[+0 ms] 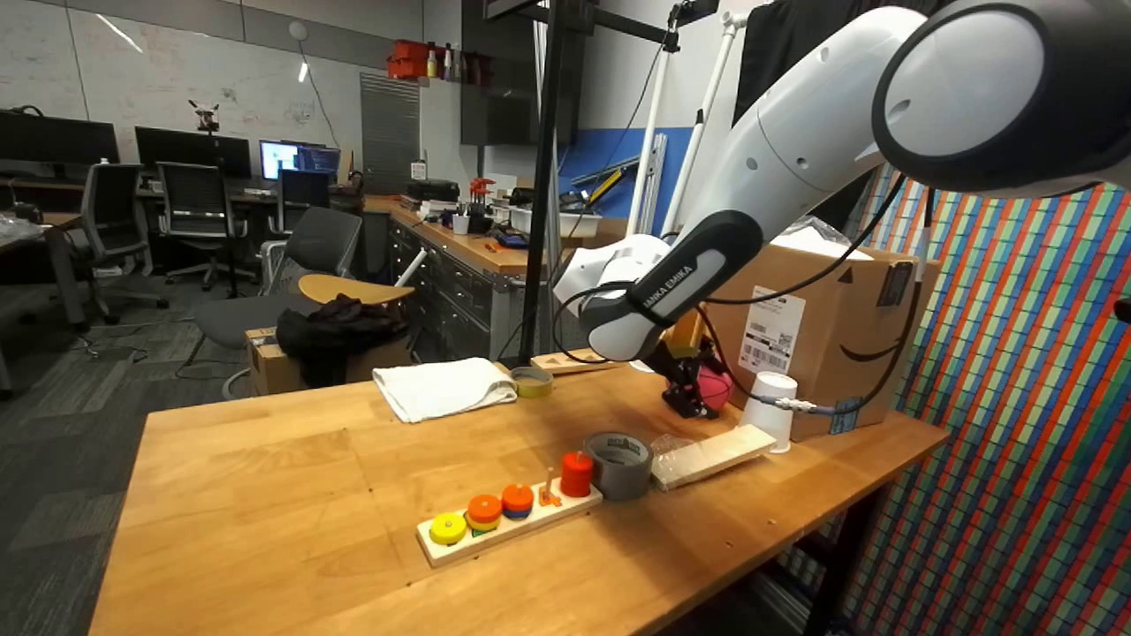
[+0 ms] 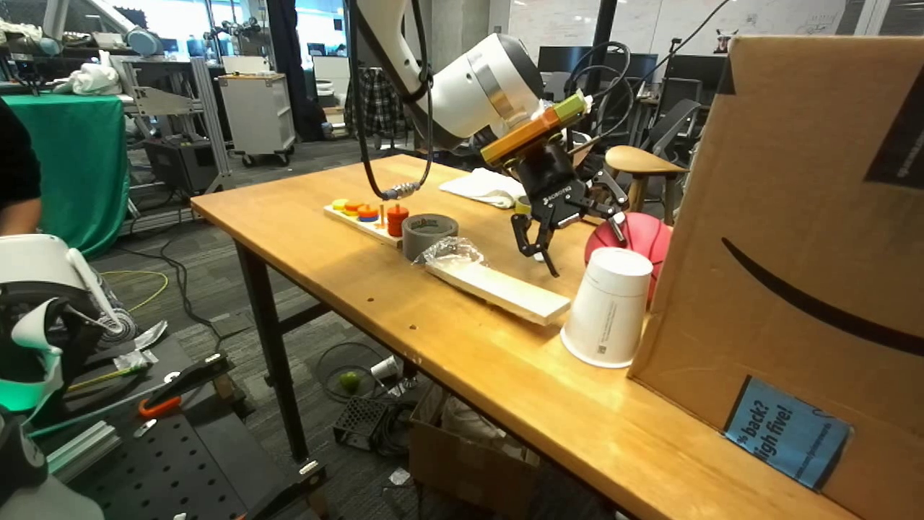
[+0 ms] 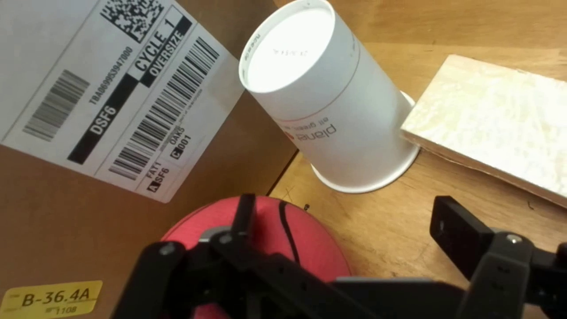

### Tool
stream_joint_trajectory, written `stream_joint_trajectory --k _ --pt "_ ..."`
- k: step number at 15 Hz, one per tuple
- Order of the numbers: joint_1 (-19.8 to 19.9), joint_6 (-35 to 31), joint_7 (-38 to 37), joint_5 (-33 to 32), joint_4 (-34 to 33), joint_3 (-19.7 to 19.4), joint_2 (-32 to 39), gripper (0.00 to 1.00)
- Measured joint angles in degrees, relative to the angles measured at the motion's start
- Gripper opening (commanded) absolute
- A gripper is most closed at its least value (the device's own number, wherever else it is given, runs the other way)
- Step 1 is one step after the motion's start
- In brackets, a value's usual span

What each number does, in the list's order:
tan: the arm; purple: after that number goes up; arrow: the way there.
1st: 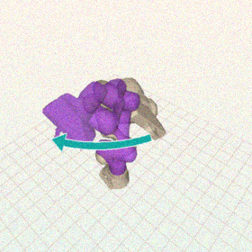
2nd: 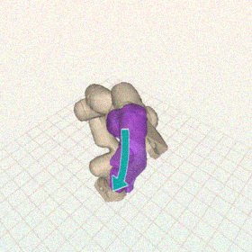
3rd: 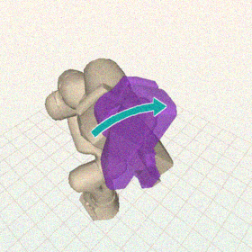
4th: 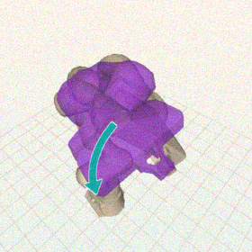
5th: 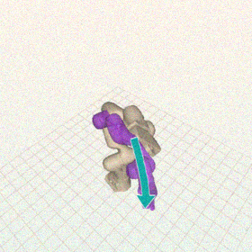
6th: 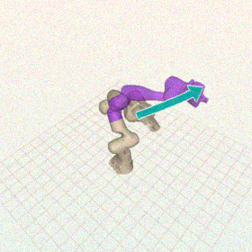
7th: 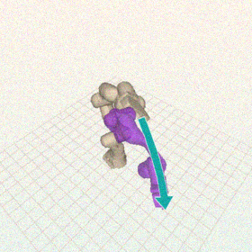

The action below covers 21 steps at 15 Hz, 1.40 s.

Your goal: Push the ball to the right

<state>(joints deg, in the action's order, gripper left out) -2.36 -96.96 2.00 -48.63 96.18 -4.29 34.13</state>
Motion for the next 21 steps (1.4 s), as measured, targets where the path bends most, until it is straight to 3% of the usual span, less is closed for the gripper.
stream_joint_trajectory --k 7,13,21 --pt "0.2 -1.3 -2.6 1.8 -0.8 0.7 -3.1 1.00" --pt "-0.6 -3.5 -3.0 2.7 -0.5 4.0 -9.9 1.00" --pt "-1.5 -16.1 -2.5 16.2 1.2 8.6 -12.1 1.00"
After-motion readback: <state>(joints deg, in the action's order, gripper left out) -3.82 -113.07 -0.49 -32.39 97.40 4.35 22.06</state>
